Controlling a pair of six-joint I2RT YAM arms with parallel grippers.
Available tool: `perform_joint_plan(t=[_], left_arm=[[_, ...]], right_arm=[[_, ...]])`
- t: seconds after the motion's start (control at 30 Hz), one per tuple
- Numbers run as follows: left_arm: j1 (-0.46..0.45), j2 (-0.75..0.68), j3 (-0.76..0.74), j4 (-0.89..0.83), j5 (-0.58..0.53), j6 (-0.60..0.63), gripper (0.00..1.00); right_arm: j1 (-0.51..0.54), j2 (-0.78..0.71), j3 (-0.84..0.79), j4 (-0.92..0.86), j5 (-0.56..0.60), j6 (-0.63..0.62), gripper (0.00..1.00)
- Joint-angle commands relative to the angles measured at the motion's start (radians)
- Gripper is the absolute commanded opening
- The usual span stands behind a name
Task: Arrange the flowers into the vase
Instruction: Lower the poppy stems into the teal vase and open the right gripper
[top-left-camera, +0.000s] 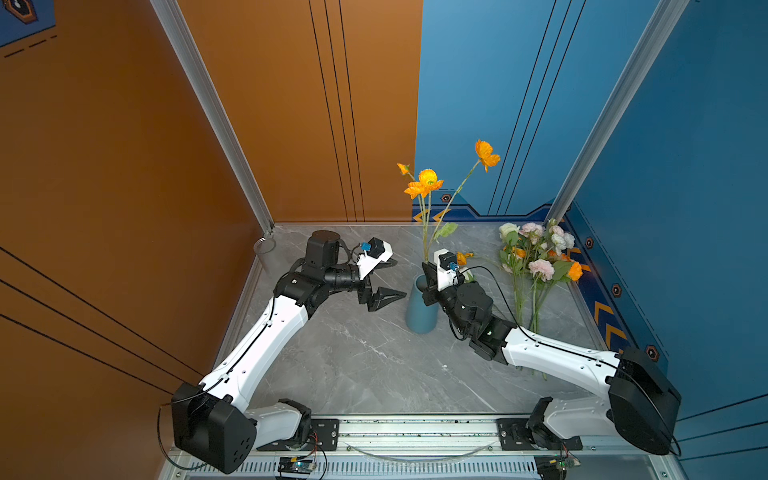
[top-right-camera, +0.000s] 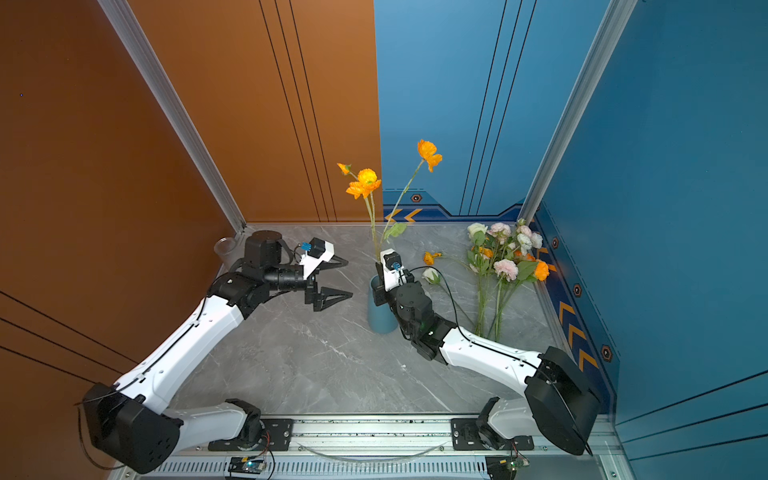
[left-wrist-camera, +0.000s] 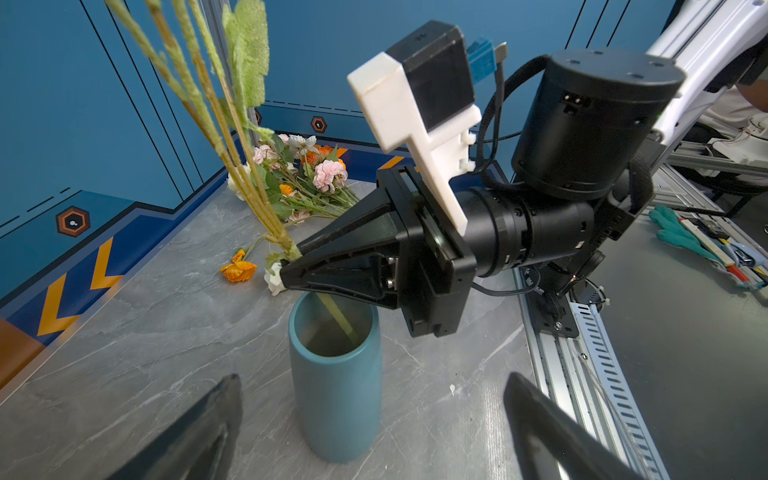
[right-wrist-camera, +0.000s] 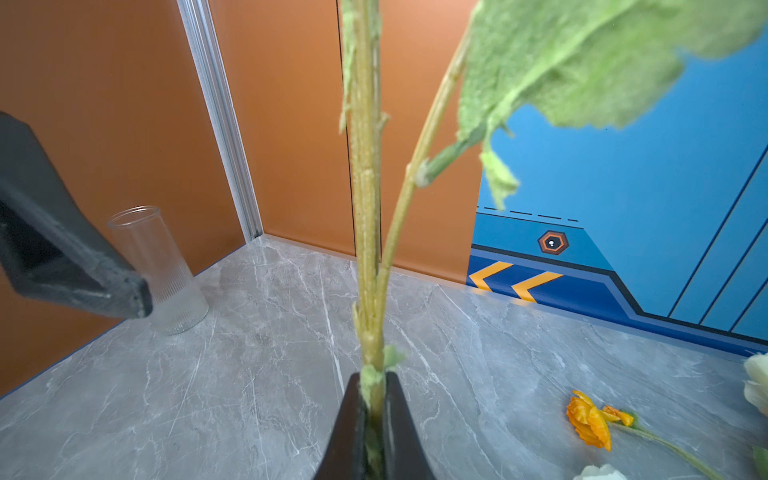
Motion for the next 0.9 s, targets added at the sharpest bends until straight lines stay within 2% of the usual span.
perform_joint_plan(t=[0.0,0.3,0.57,0.73,0.87], left_arm=[[-0.003,0.006,0.02,-0.016,0.017,-0.002,0.98],[-0.005,0.011,0.021,-0.015,0.014,-0.003,0.98],[-0.006,0.02,0.024,-0.015,0.017,-0.007,0.98],[-0.008,0.023,0.025,-0.015,0.02,-0.009,0.98],[-0.009,0.025,0.024,-0.016,0.021,-0.009,0.98]], right_arm=[[0.01,-0.019,-0.017,-0.044,0.015,0.028,0.07],[0.011,-0.016,-0.013,-0.071,0.017,0.035,0.21],[0.011,-0.014,0.013,-0.107,0.008,0.034,0.26],[0.013,-0.026,0.048,-0.197,-0.002,0.036,0.54],[0.015,-0.039,0.068,-0.257,-0.003,0.034,0.67]])
